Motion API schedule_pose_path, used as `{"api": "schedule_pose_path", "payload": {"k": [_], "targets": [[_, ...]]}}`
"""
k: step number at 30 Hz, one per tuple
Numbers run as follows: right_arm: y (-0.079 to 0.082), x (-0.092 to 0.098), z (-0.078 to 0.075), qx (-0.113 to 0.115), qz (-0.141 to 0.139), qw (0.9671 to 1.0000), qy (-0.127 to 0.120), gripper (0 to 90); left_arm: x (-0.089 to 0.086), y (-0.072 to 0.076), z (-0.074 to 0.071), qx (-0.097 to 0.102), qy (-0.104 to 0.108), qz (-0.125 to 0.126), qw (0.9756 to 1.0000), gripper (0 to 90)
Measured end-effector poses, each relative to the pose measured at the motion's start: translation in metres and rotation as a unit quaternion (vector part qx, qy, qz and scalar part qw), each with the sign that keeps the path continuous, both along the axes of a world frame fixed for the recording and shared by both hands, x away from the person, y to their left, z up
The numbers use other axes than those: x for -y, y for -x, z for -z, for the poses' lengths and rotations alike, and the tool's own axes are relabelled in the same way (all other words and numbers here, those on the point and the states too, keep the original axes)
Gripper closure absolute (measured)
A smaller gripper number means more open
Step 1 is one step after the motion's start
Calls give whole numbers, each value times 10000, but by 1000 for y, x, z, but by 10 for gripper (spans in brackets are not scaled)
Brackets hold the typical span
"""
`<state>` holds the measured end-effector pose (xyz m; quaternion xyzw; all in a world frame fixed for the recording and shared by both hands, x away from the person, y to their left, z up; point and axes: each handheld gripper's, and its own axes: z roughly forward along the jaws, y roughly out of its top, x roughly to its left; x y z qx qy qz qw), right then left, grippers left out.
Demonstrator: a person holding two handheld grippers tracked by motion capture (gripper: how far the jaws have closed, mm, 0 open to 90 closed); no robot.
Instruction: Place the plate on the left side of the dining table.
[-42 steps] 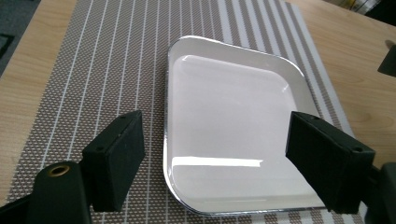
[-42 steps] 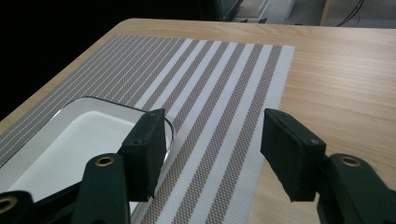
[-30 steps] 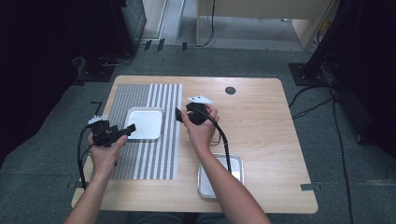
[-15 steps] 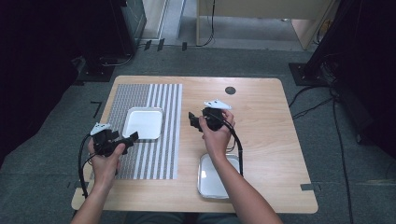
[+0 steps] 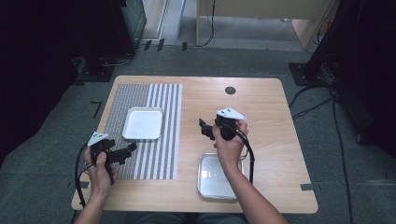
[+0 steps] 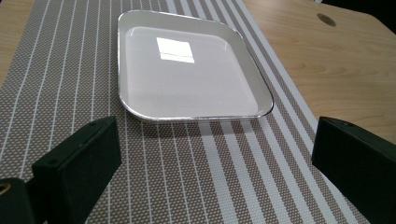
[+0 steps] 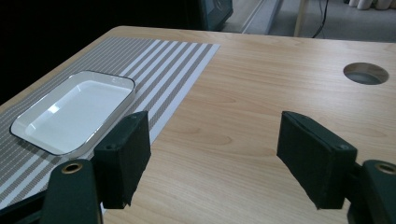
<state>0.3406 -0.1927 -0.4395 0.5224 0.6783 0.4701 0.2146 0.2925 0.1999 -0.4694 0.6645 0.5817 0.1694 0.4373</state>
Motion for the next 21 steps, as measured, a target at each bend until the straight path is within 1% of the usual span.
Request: {"api": "schedule_pose_path", "payload": {"k": [2,3,4,5,9,10,12,13,14,17,18,21], "targets": [[2,1,0,1,8,10000,9,262,0,2,0,9,-31,-12,10000,12],[4,3,0,8,16,10000,3,262,-1,3,1,27,-46,-30,10000,12],[10,8,0,13,39,10000,18,262,-2,6,2,28,-60,-45,10000,12],[12,9,0,13,39,10000,28,261,-2,6,2,28,-60,-45,10000,11],[19,17,0,24,64,10000,52,261,-2,12,5,-33,-98,15,9999,0],[24,23,1,8,122,9999,117,260,-2,15,6,-30,-189,-14,9998,0],[29,28,0,27,184,9997,165,258,-1,17,6,-27,-228,-13,9997,0],[29,28,0,27,184,9997,165,258,-1,17,6,-27,-228,-13,9997,0],[34,33,0,67,239,9995,216,257,-1,19,7,-21,-289,11,9996,0],[39,37,-1,100,277,9993,233,257,0,21,7,-18,-339,19,9994,0],[44,41,0,95,317,9992,235,255,0,24,7,-3,-376,38,9993,0],[48,45,2,57,349,9991,225,253,1,27,8,31,-398,37,9992,0]]}}
